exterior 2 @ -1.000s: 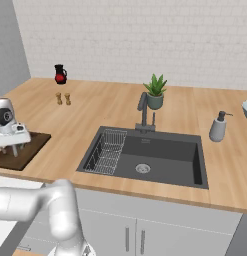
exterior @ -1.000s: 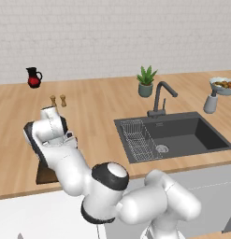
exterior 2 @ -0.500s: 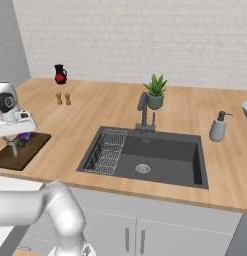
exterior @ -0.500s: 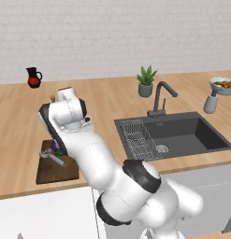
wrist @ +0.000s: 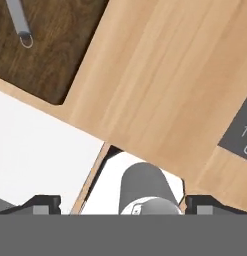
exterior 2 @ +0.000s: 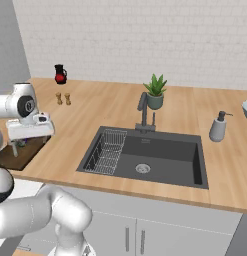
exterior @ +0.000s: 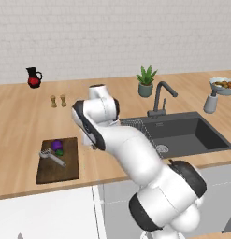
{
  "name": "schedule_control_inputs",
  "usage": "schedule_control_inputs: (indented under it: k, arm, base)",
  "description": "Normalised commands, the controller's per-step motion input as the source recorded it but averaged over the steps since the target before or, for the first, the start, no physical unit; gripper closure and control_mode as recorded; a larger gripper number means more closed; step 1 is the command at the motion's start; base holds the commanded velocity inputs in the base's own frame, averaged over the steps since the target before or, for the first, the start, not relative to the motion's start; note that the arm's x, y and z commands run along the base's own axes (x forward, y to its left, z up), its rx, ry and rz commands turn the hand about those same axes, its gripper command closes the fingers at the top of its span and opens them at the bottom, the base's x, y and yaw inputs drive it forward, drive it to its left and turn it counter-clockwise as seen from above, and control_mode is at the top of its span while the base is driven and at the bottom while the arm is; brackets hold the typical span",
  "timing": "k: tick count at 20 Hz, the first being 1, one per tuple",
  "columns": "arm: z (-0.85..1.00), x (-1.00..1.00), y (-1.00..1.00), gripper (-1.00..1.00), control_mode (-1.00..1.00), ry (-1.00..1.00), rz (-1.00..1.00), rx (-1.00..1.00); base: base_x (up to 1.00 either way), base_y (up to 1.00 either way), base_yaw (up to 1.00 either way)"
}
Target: Place the appropriate cutting tool for cutting the eggplant skin on the cutting board.
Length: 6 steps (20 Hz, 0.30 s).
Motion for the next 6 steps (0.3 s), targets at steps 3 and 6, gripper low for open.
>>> schedule_control_inputs:
  k: [3,6]
  arm:
    - [0.00,0.00,-0.87,-1.00,-1.00,-0.07,-0.11,0.08]
    - [0.00,0.00,-0.86,-1.00,-1.00,-0.05,-0.11,0.10]
  base:
    - [0.00,0.00,0.00]
    - [0.00,0.00,0.00]
